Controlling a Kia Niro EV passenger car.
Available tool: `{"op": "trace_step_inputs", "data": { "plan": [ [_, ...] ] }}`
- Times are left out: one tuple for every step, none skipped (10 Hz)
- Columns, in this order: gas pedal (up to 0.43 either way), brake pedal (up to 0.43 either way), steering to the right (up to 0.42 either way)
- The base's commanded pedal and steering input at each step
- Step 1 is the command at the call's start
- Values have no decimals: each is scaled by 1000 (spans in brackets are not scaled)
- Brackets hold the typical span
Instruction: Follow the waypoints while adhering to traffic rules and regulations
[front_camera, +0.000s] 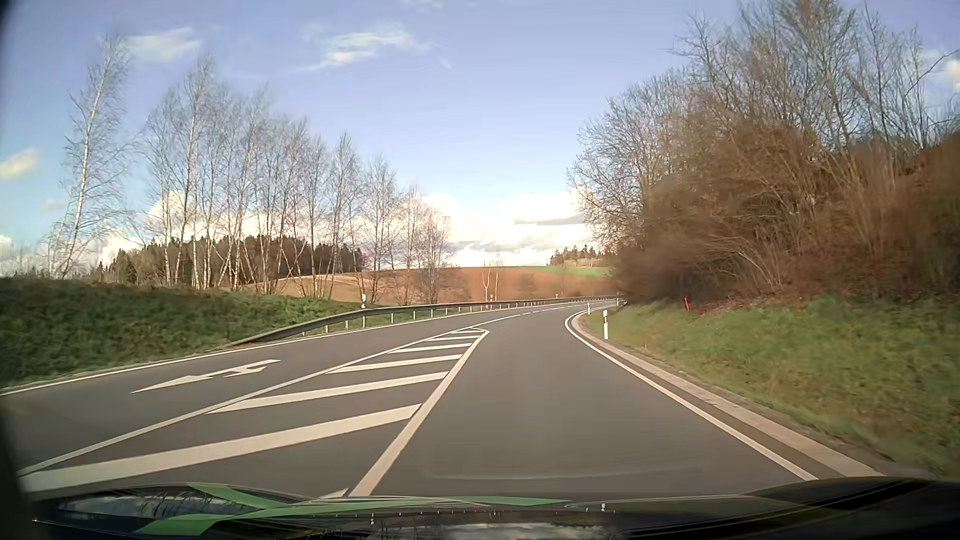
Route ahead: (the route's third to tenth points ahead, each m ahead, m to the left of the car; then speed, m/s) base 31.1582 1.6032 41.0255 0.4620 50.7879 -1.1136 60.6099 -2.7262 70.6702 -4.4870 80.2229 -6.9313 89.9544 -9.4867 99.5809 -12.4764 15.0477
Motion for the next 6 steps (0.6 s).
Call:
{"op": "trace_step_inputs", "data": {
  "plan": [
    [228,0,4],
    [228,0,4],
    [228,0,4],
    [228,0,5],
    [228,0,7],
    [228,0,8]
  ]
}}
